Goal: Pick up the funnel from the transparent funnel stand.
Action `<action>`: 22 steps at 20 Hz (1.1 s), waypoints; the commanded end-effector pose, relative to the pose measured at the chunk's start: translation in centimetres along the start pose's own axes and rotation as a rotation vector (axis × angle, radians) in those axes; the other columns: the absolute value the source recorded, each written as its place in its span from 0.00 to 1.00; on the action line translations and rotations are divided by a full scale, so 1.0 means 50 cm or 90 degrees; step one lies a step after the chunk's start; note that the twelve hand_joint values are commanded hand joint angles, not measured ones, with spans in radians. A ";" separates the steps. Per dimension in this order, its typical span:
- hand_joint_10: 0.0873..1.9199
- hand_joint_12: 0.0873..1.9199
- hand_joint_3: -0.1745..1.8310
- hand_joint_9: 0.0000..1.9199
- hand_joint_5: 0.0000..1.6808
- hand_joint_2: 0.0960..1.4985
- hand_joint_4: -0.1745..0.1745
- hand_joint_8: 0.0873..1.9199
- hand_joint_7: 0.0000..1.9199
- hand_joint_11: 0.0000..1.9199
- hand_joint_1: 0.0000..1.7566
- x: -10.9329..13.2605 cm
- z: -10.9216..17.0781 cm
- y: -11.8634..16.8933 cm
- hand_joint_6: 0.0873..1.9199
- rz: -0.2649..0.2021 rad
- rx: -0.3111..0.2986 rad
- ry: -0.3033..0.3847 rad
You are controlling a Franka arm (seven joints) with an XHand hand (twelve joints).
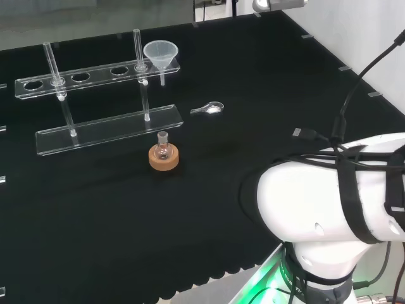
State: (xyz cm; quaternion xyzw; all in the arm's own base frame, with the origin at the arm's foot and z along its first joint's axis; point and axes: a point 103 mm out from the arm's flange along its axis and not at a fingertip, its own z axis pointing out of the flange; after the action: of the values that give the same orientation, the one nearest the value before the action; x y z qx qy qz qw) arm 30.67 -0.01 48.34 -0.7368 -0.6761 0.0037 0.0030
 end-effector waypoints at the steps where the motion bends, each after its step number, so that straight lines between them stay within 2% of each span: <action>1: 0.29 0.70 0.31 0.07 0.10 0.71 0.58 0.14 0.01 0.03 0.04 0.001 0.000 0.000 0.00 0.001 -0.006 -0.006; 4: 0.28 0.70 0.31 0.05 0.09 0.75 0.61 0.11 0.00 0.02 0.00 0.006 -0.002 0.004 0.00 0.000 -0.006 -0.005; 10: 0.28 0.70 0.31 0.05 0.09 0.76 0.62 0.11 0.00 0.01 0.00 0.006 0.002 0.017 0.00 0.010 0.001 -0.009; 15: 0.28 0.70 0.31 0.05 0.09 0.76 0.62 0.11 0.00 0.01 0.00 0.011 0.019 0.055 0.00 0.024 0.009 -0.020; 22: 0.28 0.70 0.29 0.05 0.10 0.78 0.61 0.11 0.00 0.01 0.00 -0.006 0.048 0.124 0.00 0.036 0.027 -0.032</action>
State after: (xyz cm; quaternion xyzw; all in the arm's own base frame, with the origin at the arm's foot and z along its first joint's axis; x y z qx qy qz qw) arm 33.27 0.08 47.49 -0.7468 -0.6648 0.0182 -0.0019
